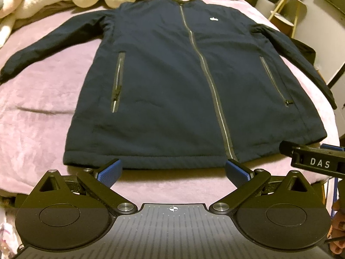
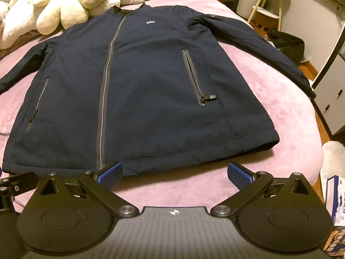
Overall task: Fold large clothes
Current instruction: 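Grasp a jacket sleeve cuff with the right gripper while the left gripper grasps the other cuff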
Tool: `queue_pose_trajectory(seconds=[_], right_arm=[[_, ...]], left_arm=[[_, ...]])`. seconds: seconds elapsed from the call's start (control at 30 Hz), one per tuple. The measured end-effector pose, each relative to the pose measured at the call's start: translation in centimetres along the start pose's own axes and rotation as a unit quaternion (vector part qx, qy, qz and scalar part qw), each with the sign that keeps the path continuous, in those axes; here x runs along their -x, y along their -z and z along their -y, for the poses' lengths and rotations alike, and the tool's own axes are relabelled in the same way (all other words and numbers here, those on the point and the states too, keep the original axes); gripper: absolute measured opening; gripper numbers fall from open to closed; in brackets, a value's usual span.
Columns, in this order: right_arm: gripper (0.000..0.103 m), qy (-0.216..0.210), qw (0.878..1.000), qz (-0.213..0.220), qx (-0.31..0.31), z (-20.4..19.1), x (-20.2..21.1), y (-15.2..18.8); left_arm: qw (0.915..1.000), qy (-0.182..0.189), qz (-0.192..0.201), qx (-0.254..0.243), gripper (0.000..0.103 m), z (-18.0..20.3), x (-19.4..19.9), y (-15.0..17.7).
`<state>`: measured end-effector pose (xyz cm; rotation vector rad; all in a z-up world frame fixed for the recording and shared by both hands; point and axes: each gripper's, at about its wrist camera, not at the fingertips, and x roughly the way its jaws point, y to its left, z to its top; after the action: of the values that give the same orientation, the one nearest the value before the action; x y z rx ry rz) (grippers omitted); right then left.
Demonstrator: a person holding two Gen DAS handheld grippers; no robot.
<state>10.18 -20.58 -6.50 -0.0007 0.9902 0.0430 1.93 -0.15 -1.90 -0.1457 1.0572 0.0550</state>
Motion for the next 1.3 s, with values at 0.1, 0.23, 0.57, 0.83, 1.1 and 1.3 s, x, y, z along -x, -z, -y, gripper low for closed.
queue_pose_trajectory(seconds=[0.1,0.23,0.57,0.83,1.1,1.3], right_arm=[[0.103,-0.020,1.000,0.013,-0.014,0.5,-0.2,0.0],[0.103,-0.061,0.993,0.085,-0.047,2.0,-0.1,0.1],[0.103,-0.117,0.949,0.216,-0.195,14.0,-3.5,-5.9],[0.068,-0.142,0.802,0.188,-0.548,31.6,-15.0,-8.3],[0.031,-0.121,0.707,0.209,-0.665,37.3,-20.6,-7.2],[0.014,-0.083,0.735,0.183,-0.648,38.8,-20.7,-9.3]], left_arm=[[1.0000,0.006,0.000,-0.001,0.103,0.0,-0.5,-0.6],[0.9995,0.010,0.029,-0.005,0.103,-0.3,-1.2,-2.5],[0.9966,-0.002,0.078,-0.027,0.103,1.1,-6.5,-10.6],[0.9928,-0.026,0.112,-0.030,0.103,2.5,-12.5,-15.8],[0.9959,-0.030,0.083,0.021,0.103,0.4,-17.2,-17.4],[0.9963,0.014,0.065,0.053,0.103,-2.6,-17.2,-17.0]])
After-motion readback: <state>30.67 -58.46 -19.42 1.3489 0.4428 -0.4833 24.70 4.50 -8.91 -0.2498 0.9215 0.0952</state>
